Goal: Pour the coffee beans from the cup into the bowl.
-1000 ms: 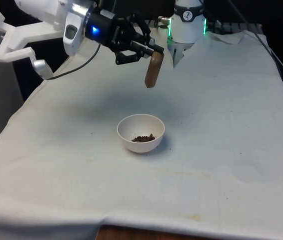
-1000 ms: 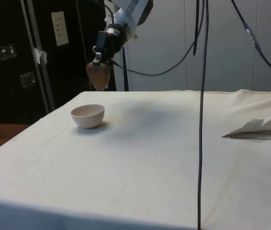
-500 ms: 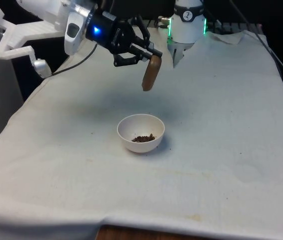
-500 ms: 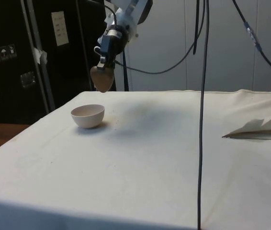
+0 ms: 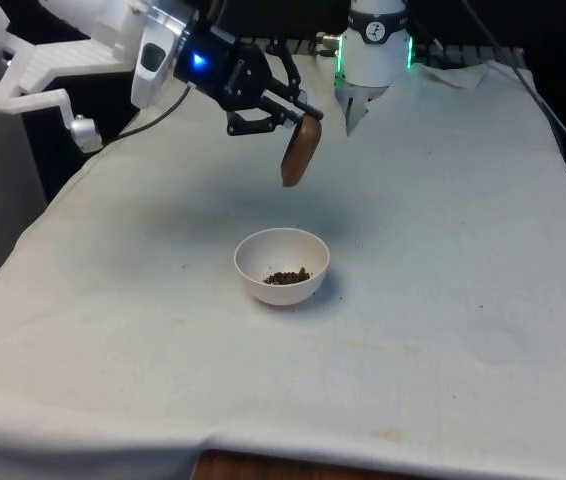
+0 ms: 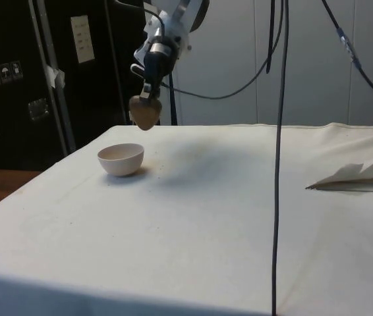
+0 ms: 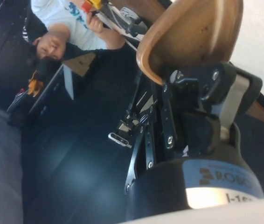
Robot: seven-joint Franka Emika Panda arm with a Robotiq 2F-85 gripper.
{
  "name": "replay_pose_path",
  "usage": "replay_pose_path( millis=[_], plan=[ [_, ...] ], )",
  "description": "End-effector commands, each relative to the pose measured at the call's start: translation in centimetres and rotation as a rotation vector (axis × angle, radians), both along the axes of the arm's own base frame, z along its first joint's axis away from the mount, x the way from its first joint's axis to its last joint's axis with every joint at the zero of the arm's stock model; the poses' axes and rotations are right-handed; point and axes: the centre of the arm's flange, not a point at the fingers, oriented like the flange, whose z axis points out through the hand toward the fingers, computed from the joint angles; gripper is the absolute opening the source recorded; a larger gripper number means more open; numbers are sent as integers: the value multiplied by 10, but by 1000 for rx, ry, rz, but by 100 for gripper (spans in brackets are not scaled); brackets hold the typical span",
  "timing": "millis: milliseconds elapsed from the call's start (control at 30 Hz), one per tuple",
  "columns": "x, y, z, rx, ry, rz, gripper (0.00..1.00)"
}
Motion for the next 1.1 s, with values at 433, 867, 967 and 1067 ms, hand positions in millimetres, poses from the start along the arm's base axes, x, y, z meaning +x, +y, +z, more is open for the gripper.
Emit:
replay_pose_path(
  millis=[433, 867, 967, 1067],
  plan=[
    [-5, 12, 0, -86, -73, 25, 0],
    [-15, 21, -4, -144, -120, 56, 0],
    [-18, 23, -7, -137, -119, 70, 0],
    [-22, 27, -7, -171, -131, 71, 0]
  ],
)
